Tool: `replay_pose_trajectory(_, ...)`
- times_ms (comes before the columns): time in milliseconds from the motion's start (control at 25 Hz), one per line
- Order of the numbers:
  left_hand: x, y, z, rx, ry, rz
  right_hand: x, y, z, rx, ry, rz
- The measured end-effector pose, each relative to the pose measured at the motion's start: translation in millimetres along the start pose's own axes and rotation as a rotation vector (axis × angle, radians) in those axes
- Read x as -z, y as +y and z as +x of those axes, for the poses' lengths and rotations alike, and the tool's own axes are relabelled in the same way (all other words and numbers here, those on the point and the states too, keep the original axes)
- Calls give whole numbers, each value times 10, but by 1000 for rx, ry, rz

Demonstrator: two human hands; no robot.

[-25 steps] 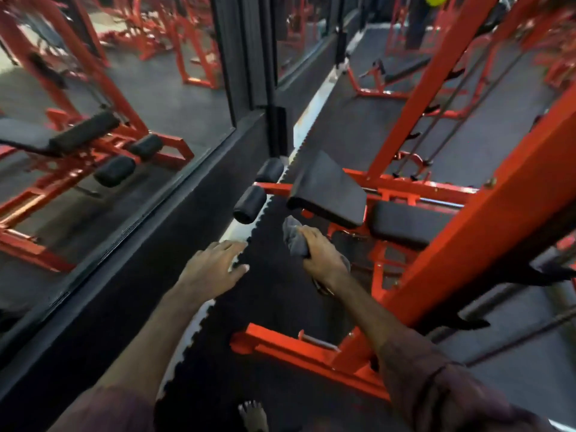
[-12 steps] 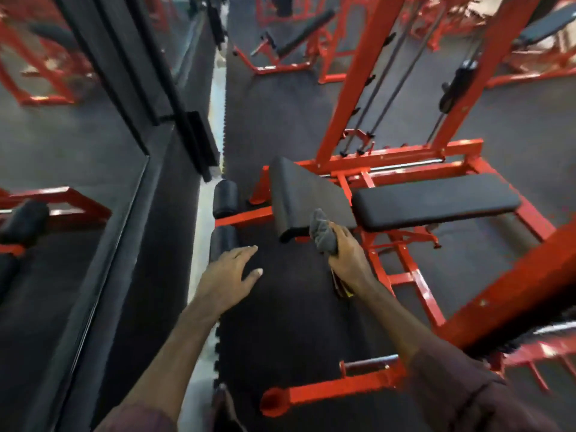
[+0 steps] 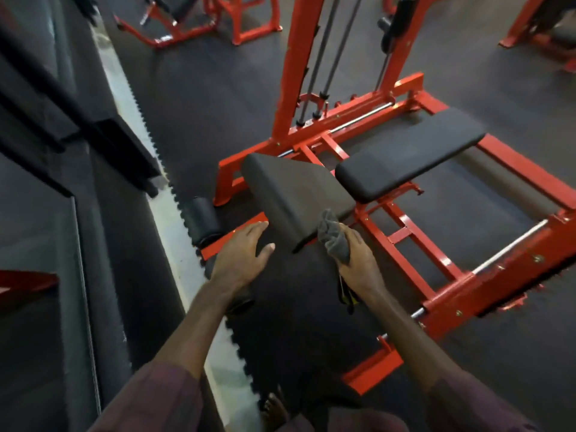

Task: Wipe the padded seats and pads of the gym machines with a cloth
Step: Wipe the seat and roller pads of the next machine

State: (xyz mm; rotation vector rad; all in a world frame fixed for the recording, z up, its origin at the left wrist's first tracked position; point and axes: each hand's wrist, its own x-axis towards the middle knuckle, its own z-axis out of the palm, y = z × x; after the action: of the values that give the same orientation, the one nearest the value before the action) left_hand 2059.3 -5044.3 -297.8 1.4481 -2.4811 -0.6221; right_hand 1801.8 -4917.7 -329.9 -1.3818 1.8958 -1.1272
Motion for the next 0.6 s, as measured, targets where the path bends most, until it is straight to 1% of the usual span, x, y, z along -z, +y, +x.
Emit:
replay_pose_trajectory(160,-75,-368,617,-26,-38,-26,-339,54,469,-45,-7,-120)
replay_pose_trajectory(200,-92,-488,813,-21,-51,-25,-444,75,615,-43,-21,-174)
replay_pose_trajectory(320,-219,-853,1449,-33,-69,-9,-798,201,1070,43,-55,-294)
replay_pose_trajectory(440,-349,-1087,2053,-48,-79,9,-1120,399,1377,23,-81,-351)
replay_pose_trajectory(520,-501,-1220,2436,-99,-83,52,-1326,574,1484,7,-140,-430)
replay_pose_trajectory(600,-657,-1329,2716,-168,-71,83,-1506,610,1548,24,-216,-539)
